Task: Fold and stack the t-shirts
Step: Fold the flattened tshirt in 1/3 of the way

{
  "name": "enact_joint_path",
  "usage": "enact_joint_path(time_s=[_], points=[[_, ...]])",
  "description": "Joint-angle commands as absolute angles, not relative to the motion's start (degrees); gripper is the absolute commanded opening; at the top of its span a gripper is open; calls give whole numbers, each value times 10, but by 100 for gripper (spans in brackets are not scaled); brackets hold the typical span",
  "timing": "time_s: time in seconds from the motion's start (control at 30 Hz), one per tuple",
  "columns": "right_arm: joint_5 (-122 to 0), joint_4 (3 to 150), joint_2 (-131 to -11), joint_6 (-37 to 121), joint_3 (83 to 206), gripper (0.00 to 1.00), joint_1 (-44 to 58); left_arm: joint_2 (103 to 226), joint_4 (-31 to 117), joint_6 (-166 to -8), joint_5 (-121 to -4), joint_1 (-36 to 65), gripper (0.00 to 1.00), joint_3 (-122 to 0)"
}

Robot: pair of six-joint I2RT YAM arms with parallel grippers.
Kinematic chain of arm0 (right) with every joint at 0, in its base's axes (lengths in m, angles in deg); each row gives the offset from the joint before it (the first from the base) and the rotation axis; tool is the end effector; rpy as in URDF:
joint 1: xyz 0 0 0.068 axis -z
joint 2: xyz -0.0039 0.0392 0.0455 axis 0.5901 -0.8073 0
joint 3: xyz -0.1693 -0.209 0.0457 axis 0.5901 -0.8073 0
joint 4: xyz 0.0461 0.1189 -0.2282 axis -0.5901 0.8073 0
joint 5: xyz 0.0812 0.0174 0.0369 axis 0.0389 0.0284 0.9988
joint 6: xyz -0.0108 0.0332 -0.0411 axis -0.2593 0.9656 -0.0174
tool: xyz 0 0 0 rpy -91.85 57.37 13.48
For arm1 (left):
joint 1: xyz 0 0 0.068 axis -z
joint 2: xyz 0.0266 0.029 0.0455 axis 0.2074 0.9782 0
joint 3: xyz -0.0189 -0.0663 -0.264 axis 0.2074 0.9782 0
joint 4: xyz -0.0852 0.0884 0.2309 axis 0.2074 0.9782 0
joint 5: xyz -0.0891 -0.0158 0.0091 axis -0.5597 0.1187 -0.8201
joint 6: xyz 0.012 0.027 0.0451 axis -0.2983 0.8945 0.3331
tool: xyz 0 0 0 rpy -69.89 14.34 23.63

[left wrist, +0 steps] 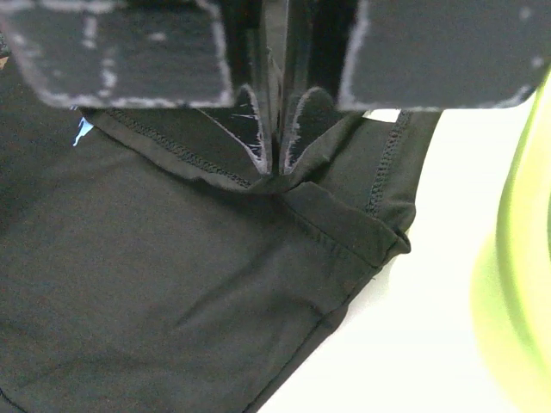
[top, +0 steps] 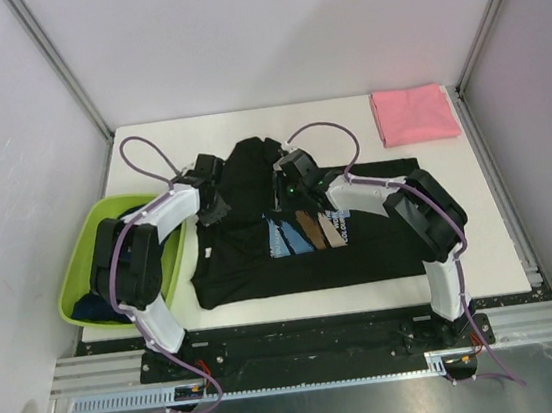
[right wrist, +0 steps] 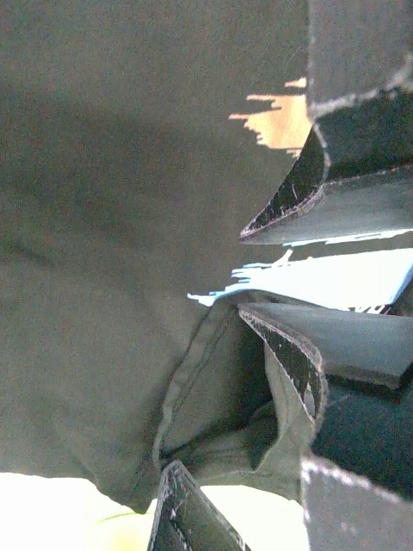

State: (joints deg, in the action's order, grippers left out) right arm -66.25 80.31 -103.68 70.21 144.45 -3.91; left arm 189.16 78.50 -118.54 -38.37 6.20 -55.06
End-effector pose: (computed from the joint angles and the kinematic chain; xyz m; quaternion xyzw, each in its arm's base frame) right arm 0.3335 0.2827 0.1789 -0.0495 0.9131 0.2628 0.3079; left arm 0.3306 -0.0982 0.1857 -0.2344 0.9429 0.0198 0.2359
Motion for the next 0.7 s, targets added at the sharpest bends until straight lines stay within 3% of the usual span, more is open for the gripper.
enact_joint_path(time_s=[0.0,0.13,0.67], points=[[-663,801,-1049,693,1484,39,-51,1905,779,-1195,-385,59,6,-588],[-665,808,-1057,693,1492,40,-58,1917,780,-1201,-388,58,0,-611],[-668,832,-1096,679,1538,46,-96,1950,780,-1210,-385,55,0,-636]])
